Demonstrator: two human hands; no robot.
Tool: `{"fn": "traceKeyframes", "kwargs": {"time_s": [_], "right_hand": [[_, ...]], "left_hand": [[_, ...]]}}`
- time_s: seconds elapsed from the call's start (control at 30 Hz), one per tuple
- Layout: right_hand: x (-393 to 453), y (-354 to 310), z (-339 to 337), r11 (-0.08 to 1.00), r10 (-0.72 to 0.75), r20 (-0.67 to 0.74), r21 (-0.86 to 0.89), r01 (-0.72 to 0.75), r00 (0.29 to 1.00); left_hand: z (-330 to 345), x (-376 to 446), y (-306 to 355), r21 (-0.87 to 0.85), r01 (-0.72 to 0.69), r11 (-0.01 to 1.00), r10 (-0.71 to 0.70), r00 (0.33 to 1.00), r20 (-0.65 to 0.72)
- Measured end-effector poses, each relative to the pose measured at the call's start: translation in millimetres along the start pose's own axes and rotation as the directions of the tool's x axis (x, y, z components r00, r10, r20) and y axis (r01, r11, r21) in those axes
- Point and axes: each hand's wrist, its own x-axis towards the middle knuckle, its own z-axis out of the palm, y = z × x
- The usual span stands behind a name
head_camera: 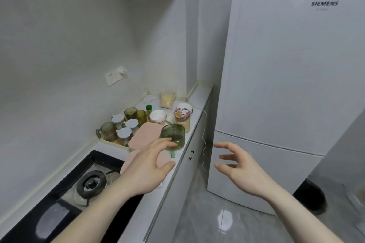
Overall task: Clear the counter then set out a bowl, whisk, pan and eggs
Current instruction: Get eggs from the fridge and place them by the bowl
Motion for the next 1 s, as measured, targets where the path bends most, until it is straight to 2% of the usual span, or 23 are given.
{"fn": "traceKeyframes", "kwargs": {"time_s": [0.13, 0.3, 0.47, 0.63, 1.0], "right_hand": [[36.7, -1.1, -17.1, 1.0, 0.025, -0.044, 0.007, -0.025, 0.999], [60.4, 8.5, -46.8, 0.998, 0.06, -0.129, 0.01, -0.06, 0.99], [75.9, 28.8, -98.4, 0.994, 0.107, -0.226, 0.05, -0.099, 0.968], [103.1, 46.8, -142.3, 0.993, 0.118, -0.235, 0.053, -0.109, 0.965], [159.3, 78.2, -263.3, 0.999, 0.027, -0.211, 0.027, -0.021, 0.977]], "left_hand": [[-8.0, 61.3, -11.0, -0.013, -0.034, 0.999, 0.034, 0.999, 0.023], [-0.1, 139.0, 9.9, 0.058, -0.115, 0.992, 0.11, 0.99, 0.082], [22.5, 232.2, 40.1, -0.019, -0.155, 0.988, 0.157, 0.98, 0.125], [36.4, 308.0, 70.1, -0.078, -0.127, 0.989, 0.131, 0.99, 0.049], [75.4, 440.6, 133.1, -0.312, 0.014, 0.95, -0.055, 0.991, -0.123]]}}
